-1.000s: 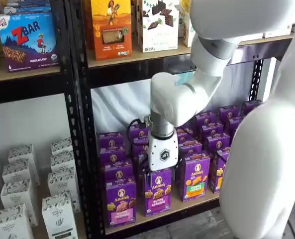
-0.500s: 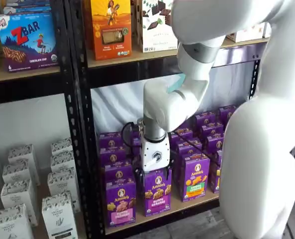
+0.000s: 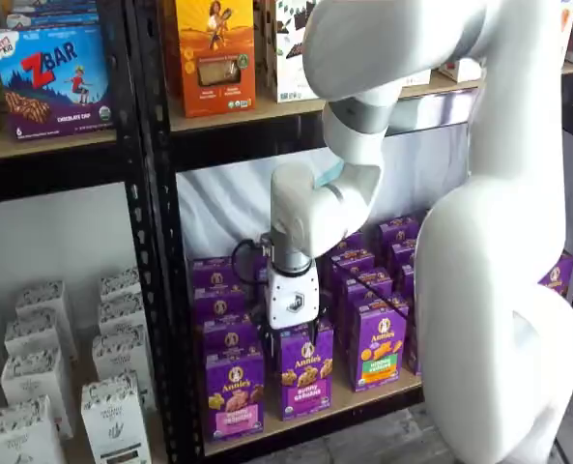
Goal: Pick up the purple box with a pink patch in the middle, on the bottom shelf, the first box from the left
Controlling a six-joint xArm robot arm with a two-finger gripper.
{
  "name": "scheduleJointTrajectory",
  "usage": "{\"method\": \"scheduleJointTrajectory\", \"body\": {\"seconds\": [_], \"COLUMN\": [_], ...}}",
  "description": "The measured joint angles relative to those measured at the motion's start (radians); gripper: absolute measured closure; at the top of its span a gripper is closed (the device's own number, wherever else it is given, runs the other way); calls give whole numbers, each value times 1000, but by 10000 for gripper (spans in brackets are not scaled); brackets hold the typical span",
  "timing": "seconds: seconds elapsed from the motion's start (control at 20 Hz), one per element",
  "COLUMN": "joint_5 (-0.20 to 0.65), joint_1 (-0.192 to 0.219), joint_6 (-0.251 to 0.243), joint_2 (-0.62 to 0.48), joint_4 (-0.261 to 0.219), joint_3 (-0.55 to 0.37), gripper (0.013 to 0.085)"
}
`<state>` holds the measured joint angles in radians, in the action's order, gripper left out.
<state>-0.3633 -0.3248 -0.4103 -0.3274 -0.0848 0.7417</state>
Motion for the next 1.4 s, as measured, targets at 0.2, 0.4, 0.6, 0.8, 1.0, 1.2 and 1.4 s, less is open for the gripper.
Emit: {"method": "scheduleJointTrajectory", "body": {"seconds": [0.2,0.4,0.6,0.8,1.0,1.2,1.4], "joint_5": [-3,9,-14,-37,-62,-58,-71], "joint_1": [12,13,4,-7,-14,-19,-14], "joint_6": [7,27,21,-4,-13,26,48], "joint_2": [-83,-148,-196,-244,-286,-321,-342], "joint_4": [-6,13,17,1,-2,46,65], "joint_3": [86,154,220,286,344,389,426], "gripper": [130,130,130,130,130,130,130]}}
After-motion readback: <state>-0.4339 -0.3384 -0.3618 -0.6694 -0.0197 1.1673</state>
